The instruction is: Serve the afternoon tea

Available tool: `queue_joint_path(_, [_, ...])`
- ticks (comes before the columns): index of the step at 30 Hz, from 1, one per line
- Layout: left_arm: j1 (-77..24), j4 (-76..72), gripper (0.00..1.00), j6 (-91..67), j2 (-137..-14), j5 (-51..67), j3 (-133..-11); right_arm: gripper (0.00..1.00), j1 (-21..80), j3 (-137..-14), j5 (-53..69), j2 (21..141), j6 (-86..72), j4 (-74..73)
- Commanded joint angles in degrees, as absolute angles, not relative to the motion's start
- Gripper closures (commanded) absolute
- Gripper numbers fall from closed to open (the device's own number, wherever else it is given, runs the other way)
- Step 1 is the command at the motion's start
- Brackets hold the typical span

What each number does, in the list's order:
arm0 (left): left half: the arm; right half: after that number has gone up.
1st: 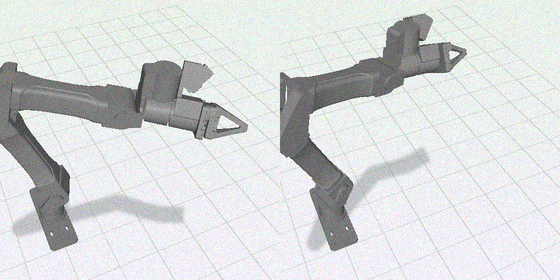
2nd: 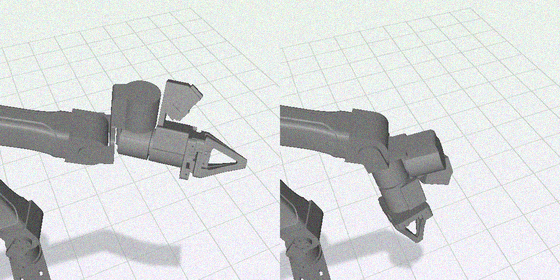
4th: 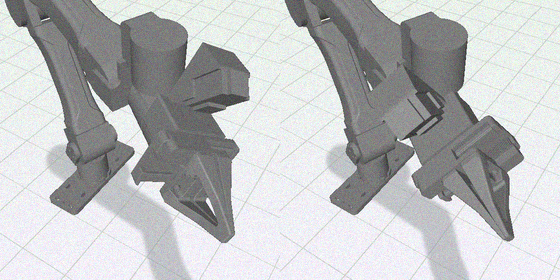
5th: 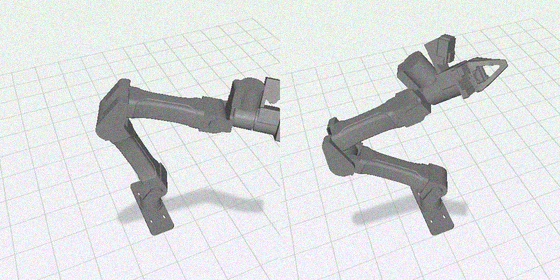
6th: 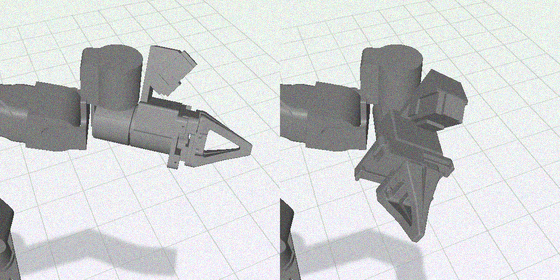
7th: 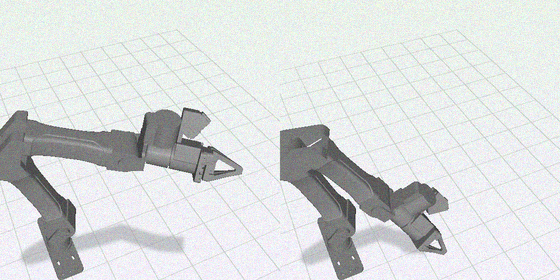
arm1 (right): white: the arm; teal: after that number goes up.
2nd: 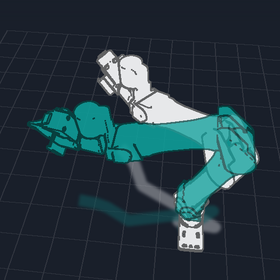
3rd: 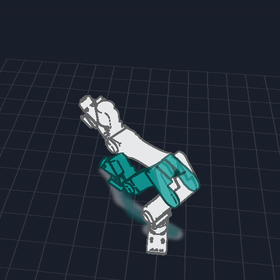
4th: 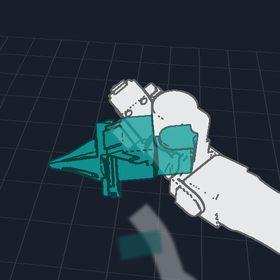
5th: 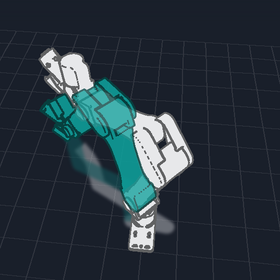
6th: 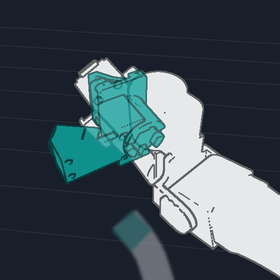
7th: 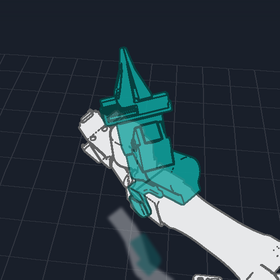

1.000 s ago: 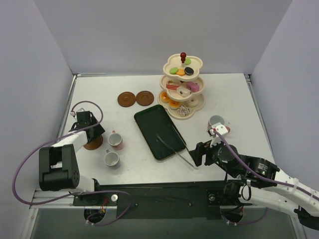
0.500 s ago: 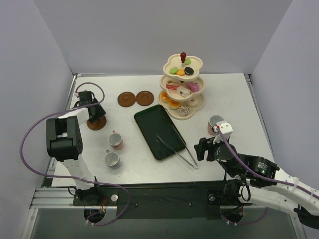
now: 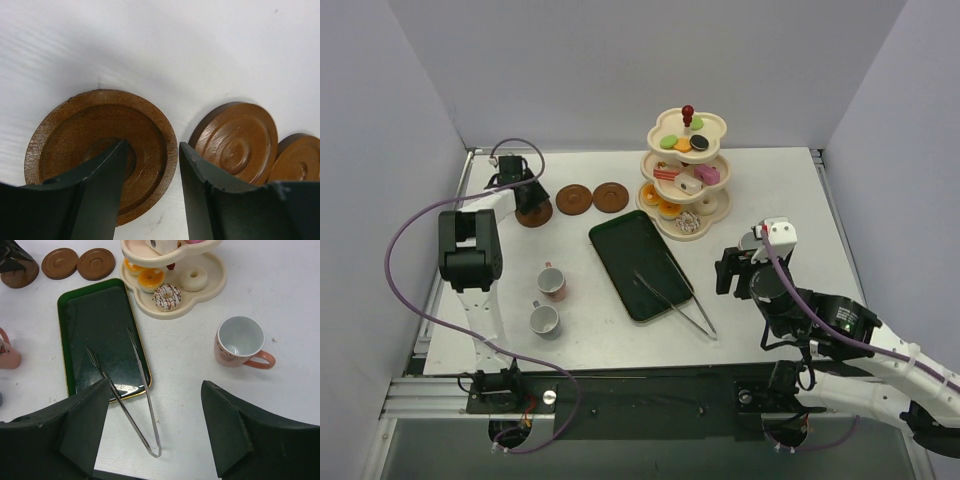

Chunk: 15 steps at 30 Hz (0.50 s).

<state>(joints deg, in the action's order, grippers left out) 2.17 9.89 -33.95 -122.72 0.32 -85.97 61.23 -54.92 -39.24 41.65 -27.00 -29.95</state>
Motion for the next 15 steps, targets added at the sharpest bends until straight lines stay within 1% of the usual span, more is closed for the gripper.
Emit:
queue_joint_path(1, [0.53,15.55,0.44,-37.44,-128.4,1.06,-92.01,0.32,60.65,-59.94,-41.31,45.43,-27.69,-32.16])
queue_joint_path(2, [-1.39,15.82,0.44,-37.79,-128.76,0.79,-92.54,0.32,60.3,-61.07,-41.22,46.4,-27.69,-32.52])
queue_joint_path(9, [-1.41,18.89,0.45,-37.97,-130.25,-1.41,-95.71,0.32,59.24,-65.74,-40.43,50.97,-26.98,-34.98])
queue_joint_path(11, [-1.41,19.33,0.39,-37.36,-129.56,-1.49,-95.98,0.32,58.89,-66.7,-39.73,52.11,-26.72,-35.16])
queue_joint_path(12, [-1.32,19.42,0.34,-37.09,-128.51,-1.41,-95.89,0.32,58.54,-67.06,-39.55,52.55,-25.85,-35.07])
queue_joint_path(14, [-1.23,19.86,0.26,-36.21,-126.05,-1.32,-95.98,0.31,58.27,-68.64,-37.8,54.57,-23.66,-35.24])
queue_joint_path(15, [-1.14,20.39,0.25,-35.69,-125.17,-1.49,-96.15,0.3,58.18,-69.86,-37.27,55.8,-22.86,-35.33])
